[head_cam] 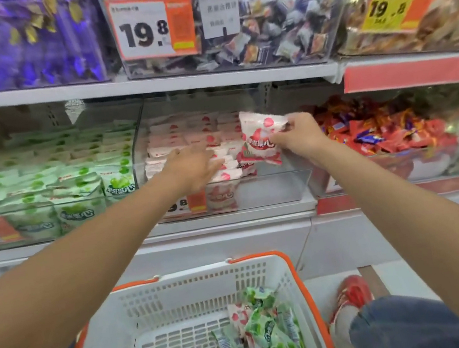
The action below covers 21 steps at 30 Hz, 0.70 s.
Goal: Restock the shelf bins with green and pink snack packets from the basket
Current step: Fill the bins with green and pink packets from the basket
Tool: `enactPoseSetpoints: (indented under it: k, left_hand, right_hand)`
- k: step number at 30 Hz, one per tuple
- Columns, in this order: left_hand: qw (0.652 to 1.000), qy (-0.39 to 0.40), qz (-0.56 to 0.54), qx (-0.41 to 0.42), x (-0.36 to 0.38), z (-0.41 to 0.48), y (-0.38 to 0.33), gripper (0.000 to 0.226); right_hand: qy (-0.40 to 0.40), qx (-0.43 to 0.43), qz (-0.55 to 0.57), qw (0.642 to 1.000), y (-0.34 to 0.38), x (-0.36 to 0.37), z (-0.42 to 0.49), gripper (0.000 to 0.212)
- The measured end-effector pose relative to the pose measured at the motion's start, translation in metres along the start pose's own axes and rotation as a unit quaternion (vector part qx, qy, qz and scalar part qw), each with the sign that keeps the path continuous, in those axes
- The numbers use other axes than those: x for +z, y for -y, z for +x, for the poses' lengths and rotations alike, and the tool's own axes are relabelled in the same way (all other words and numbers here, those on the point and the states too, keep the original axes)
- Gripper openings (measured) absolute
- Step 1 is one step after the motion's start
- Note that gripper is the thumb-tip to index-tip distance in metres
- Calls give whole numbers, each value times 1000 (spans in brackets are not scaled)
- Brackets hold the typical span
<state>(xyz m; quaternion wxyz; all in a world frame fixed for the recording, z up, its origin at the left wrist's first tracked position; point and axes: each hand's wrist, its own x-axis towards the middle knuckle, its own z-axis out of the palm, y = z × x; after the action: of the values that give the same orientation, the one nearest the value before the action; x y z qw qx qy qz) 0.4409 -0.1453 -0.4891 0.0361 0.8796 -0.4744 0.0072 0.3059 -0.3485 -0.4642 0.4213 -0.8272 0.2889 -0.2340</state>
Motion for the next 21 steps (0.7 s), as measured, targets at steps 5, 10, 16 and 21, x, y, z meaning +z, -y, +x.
enactPoseSetpoints:
  k: [5, 10, 16, 21]
  left_hand:
    - [1000, -23, 7, -2, 19, 1, 7, 60]
    - [999, -52, -13, -4, 26, -1, 7, 57]
    - [998, -64, -24, -5, 28, -1, 7, 56]
    - [998, -64, -23, -7, 26, -1, 6, 56]
  right_hand:
    - [123, 57, -67, 989, -25, 37, 33, 13]
    - [146, 120, -45, 981, -35, 60, 43, 31]
    - [133, 158, -98, 973, -39, 71, 48, 60]
    - [144, 166, -108, 970, -37, 74, 45, 66]
